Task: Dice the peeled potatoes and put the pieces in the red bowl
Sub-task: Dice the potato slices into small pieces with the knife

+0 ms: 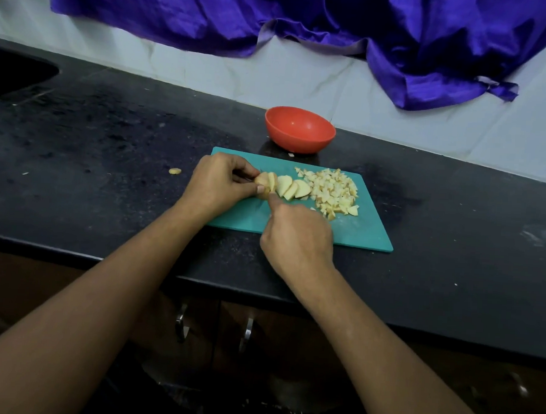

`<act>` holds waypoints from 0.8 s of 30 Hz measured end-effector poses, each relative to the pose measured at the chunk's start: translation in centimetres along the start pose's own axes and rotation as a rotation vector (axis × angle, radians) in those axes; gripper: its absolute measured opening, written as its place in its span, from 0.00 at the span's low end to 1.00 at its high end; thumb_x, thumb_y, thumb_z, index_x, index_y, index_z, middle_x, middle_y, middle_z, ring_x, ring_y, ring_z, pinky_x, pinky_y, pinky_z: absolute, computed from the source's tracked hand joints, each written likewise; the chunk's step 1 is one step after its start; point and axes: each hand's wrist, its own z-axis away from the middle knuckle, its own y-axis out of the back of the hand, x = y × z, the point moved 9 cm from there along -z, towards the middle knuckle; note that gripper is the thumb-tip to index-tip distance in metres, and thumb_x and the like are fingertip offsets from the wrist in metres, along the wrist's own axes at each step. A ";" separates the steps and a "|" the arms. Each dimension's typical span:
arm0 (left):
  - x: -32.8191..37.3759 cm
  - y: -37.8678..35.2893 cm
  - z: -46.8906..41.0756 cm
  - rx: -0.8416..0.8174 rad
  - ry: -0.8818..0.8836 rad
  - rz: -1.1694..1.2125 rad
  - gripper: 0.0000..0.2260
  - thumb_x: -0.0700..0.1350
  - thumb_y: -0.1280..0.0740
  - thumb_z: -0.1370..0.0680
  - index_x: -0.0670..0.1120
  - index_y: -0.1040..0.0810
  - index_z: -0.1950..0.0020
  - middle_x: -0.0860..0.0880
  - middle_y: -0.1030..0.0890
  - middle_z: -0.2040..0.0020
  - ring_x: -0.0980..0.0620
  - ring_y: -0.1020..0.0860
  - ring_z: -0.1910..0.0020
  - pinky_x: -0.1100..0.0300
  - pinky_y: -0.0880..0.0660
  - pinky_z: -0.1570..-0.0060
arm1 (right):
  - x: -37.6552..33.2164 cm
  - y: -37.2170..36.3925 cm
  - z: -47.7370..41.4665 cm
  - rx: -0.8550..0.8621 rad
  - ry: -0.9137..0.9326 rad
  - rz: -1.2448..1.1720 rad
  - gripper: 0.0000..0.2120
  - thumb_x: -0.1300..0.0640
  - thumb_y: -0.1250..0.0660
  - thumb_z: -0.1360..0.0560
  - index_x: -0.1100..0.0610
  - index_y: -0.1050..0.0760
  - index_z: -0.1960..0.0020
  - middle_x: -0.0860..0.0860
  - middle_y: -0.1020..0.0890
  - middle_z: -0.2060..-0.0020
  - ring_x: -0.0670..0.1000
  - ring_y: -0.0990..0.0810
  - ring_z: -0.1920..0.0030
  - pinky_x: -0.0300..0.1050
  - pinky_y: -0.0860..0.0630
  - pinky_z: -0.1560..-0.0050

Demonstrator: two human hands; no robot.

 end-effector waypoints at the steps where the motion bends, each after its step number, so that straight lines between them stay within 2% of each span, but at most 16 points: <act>1: 0.0 0.0 0.0 0.001 0.003 0.000 0.11 0.46 0.19 0.29 0.50 0.12 0.48 0.57 0.13 0.55 0.63 0.16 0.56 0.66 0.20 0.48 | 0.2 0.1 0.0 -0.001 0.000 -0.018 0.23 0.55 0.41 0.18 0.50 0.33 0.24 0.51 0.20 0.55 0.55 0.21 0.54 0.49 0.31 0.60; 4: 0.1 0.1 0.2 -0.001 0.003 0.011 0.10 0.45 0.19 0.29 0.49 0.12 0.49 0.58 0.14 0.56 0.63 0.16 0.57 0.66 0.20 0.49 | 1.0 0.4 -0.3 0.002 0.010 -0.044 0.20 0.54 0.40 0.19 0.48 0.28 0.27 0.51 0.18 0.49 0.55 0.20 0.49 0.49 0.29 0.57; 7: 0.0 0.1 0.3 0.000 0.010 0.028 0.10 0.46 0.19 0.29 0.50 0.13 0.50 0.58 0.14 0.58 0.64 0.17 0.59 0.69 0.21 0.51 | 3.1 0.3 -0.1 0.003 -0.072 -0.243 0.20 0.51 0.39 0.18 0.41 0.27 0.27 0.48 0.16 0.50 0.52 0.19 0.54 0.47 0.25 0.57; 9: -0.2 0.1 0.2 0.006 0.019 0.025 0.10 0.46 0.19 0.30 0.50 0.13 0.50 0.58 0.14 0.58 0.64 0.17 0.59 0.70 0.21 0.53 | 5.0 -0.3 -0.2 -0.009 -0.171 -0.489 0.18 0.50 0.38 0.17 0.42 0.24 0.29 0.43 0.15 0.57 0.48 0.20 0.62 0.45 0.25 0.62; 10: -0.3 0.1 0.2 0.007 0.026 0.027 0.10 0.46 0.18 0.30 0.50 0.13 0.51 0.57 0.14 0.58 0.63 0.16 0.59 0.69 0.21 0.52 | 5.8 -0.5 -0.4 -0.004 -0.214 -0.591 0.17 0.51 0.37 0.17 0.43 0.22 0.30 0.40 0.17 0.66 0.45 0.22 0.68 0.44 0.28 0.67; 11: -0.4 0.0 0.1 0.007 0.033 0.030 0.10 0.46 0.18 0.30 0.50 0.13 0.51 0.57 0.14 0.58 0.63 0.16 0.60 0.68 0.21 0.52 | 6.4 -0.4 -0.5 0.010 -0.243 -0.646 0.16 0.52 0.36 0.18 0.44 0.21 0.31 0.38 0.21 0.74 0.43 0.26 0.74 0.43 0.31 0.70; 12: -0.4 0.0 0.1 0.011 0.035 0.032 0.10 0.45 0.18 0.30 0.49 0.14 0.52 0.57 0.14 0.59 0.63 0.16 0.60 0.68 0.21 0.52 | 6.5 0.1 -0.7 0.027 -0.245 -0.656 0.16 0.52 0.36 0.18 0.45 0.20 0.32 0.38 0.24 0.77 0.43 0.28 0.75 0.43 0.32 0.70; 13: -0.3 0.0 0.1 0.014 0.036 0.031 0.10 0.45 0.18 0.31 0.49 0.14 0.53 0.56 0.14 0.59 0.63 0.17 0.61 0.68 0.21 0.53 | 6.1 0.6 -0.8 0.039 -0.225 -0.640 0.16 0.52 0.36 0.18 0.45 0.20 0.32 0.38 0.22 0.74 0.42 0.26 0.72 0.43 0.30 0.67; 15: -0.3 0.0 0.1 0.019 0.034 0.029 0.10 0.46 0.18 0.31 0.48 0.15 0.55 0.57 0.14 0.60 0.63 0.17 0.61 0.68 0.21 0.55 | 4.6 1.8 -1.2 0.065 -0.156 -0.547 0.17 0.52 0.36 0.19 0.44 0.21 0.31 0.41 0.14 0.54 0.48 0.17 0.53 0.47 0.21 0.51; 16: -0.3 0.0 0.2 0.022 0.033 0.031 0.10 0.46 0.18 0.31 0.48 0.15 0.55 0.57 0.14 0.60 0.63 0.17 0.61 0.68 0.20 0.55 | 3.8 2.4 -1.4 0.086 -0.124 -0.470 0.18 0.51 0.37 0.19 0.44 0.22 0.30 0.45 0.15 0.45 0.51 0.18 0.45 0.50 0.21 0.45; 17: -0.2 0.1 0.3 0.025 0.031 0.034 0.10 0.46 0.18 0.32 0.48 0.15 0.56 0.57 0.14 0.60 0.63 0.17 0.61 0.66 0.20 0.54 | 2.9 2.9 -1.6 0.106 -0.093 -0.388 0.18 0.51 0.38 0.19 0.43 0.23 0.30 0.47 0.15 0.42 0.53 0.19 0.42 0.52 0.21 0.44; 20: -0.2 0.2 0.3 0.026 0.019 0.035 0.09 0.46 0.18 0.32 0.49 0.15 0.56 0.57 0.14 0.60 0.63 0.17 0.60 0.60 0.18 0.51 | 0.7 3.7 -1.9 0.123 -0.003 -0.217 0.17 0.51 0.39 0.18 0.43 0.23 0.31 0.49 0.15 0.47 0.54 0.19 0.46 0.51 0.20 0.50; 24: -0.4 0.1 0.3 0.023 0.011 0.041 0.09 0.47 0.18 0.31 0.49 0.15 0.56 0.57 0.14 0.60 0.63 0.16 0.60 0.55 0.18 0.49 | -0.1 3.7 -2.1 0.095 0.027 -0.065 0.18 0.52 0.40 0.18 0.46 0.24 0.31 0.50 0.16 0.49 0.55 0.19 0.47 0.47 0.29 0.57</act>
